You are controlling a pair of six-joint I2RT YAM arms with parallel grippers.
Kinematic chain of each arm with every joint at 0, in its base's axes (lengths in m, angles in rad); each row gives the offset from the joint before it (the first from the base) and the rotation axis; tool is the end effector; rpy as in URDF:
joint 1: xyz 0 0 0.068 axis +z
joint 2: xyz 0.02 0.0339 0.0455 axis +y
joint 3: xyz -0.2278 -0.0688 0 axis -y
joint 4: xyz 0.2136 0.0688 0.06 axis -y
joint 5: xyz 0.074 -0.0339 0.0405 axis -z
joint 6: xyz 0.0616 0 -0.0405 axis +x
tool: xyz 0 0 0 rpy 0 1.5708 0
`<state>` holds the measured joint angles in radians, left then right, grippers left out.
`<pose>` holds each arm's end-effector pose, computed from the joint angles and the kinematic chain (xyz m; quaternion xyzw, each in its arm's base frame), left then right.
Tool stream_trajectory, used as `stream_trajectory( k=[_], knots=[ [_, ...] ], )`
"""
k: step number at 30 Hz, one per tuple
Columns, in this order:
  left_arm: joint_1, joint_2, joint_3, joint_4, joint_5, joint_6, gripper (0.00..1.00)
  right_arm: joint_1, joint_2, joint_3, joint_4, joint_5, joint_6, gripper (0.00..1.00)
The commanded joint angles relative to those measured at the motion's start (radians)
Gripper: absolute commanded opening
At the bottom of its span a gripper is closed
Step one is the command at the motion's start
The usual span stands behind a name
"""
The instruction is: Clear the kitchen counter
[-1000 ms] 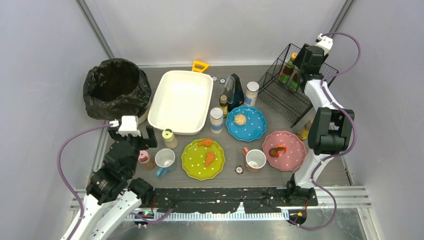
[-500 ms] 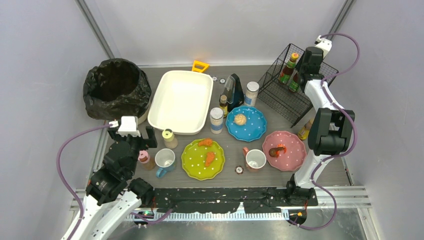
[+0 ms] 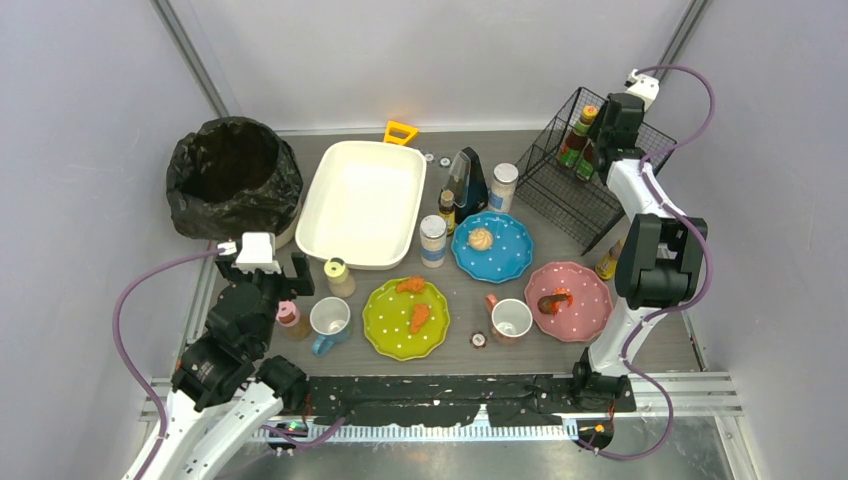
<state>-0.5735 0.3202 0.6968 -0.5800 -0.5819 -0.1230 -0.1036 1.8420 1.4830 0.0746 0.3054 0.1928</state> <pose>0.1051 -0.0276 0.2942 -0.0108 0.7644 0.0025 0.6447 0.4253 -0.0628 0.2769 0.2070 0.7687 -0.0952 0.5976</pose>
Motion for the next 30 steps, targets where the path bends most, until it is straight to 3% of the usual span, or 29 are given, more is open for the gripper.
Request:
stream_trajectory(
  k=[1, 6, 10, 15, 20, 26, 30],
  knots=[
    [0.006, -0.009, -0.002, 0.037, -0.006, -0.006, 0.99, 0.021, -0.012, 0.032, 0.207, -0.029, -0.038, 0.06],
    [0.004, -0.009, -0.002, 0.035, -0.006, -0.006, 0.99, 0.025, 0.001, 0.016, 0.236, -0.033, -0.068, 0.08],
    [0.005, -0.009, -0.003, 0.035, -0.004, -0.006, 0.99, 0.025, -0.012, -0.006, 0.233, -0.032, -0.075, 0.26],
    [0.005, -0.009, -0.001, 0.035, 0.003, -0.006, 0.99, 0.025, -0.062, -0.024, 0.209, -0.016, -0.101, 0.61],
    [0.006, -0.016, 0.0, 0.034, 0.013, -0.01, 0.99, 0.025, -0.13, -0.026, 0.147, 0.023, -0.118, 0.82],
    [0.005, -0.027, 0.003, 0.032, 0.035, -0.016, 0.99, 0.025, -0.254, -0.022, 0.009, 0.04, -0.093, 0.95],
    [0.006, -0.031, 0.008, 0.027, 0.042, -0.027, 0.99, 0.027, -0.344, 0.003, -0.186, 0.07, -0.062, 0.99]
  ],
)
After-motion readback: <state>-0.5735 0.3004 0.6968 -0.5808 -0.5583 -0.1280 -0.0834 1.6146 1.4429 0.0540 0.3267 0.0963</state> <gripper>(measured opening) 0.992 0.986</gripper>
